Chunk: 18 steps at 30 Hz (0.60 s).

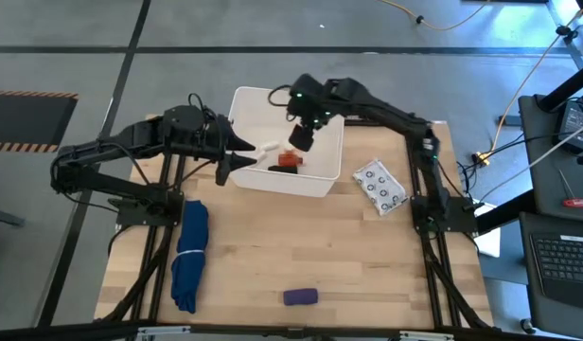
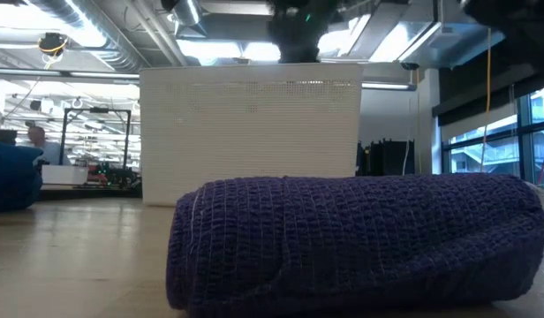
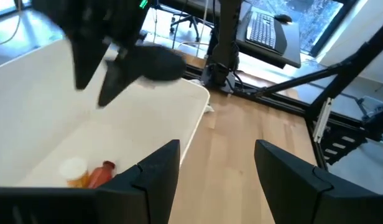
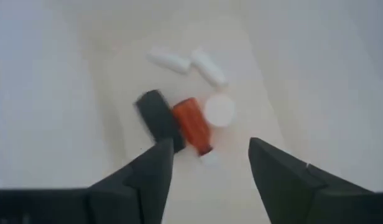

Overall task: Pick & place medical supplies in basket/bin
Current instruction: Put the purple bandage into the white bin

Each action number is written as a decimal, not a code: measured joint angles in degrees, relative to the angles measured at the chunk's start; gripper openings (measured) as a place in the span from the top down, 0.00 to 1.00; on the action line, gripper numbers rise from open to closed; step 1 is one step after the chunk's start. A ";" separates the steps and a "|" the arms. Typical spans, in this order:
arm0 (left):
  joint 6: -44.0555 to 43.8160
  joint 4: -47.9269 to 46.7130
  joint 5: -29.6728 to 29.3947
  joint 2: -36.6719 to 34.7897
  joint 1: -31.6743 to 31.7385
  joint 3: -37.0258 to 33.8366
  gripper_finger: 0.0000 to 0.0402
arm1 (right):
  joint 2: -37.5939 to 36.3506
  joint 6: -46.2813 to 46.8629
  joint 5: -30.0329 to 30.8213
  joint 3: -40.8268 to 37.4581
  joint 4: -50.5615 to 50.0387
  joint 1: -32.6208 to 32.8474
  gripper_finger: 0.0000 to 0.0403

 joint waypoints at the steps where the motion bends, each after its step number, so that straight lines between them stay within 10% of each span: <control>1: 0.60 0.01 0.43 0.00 -0.12 0.00 0.50 | -1.79 1.09 -0.13 -0.79 -0.46 0.44 0.48; 8: 6.32 0.06 7.54 2.01 -3.96 -0.02 0.50 | -14.75 8.97 12.67 -7.88 0.60 9.30 0.48; 18: 17.67 0.27 9.04 9.89 -15.88 -0.02 0.50 | -37.39 24.83 21.25 -40.85 24.73 28.74 0.48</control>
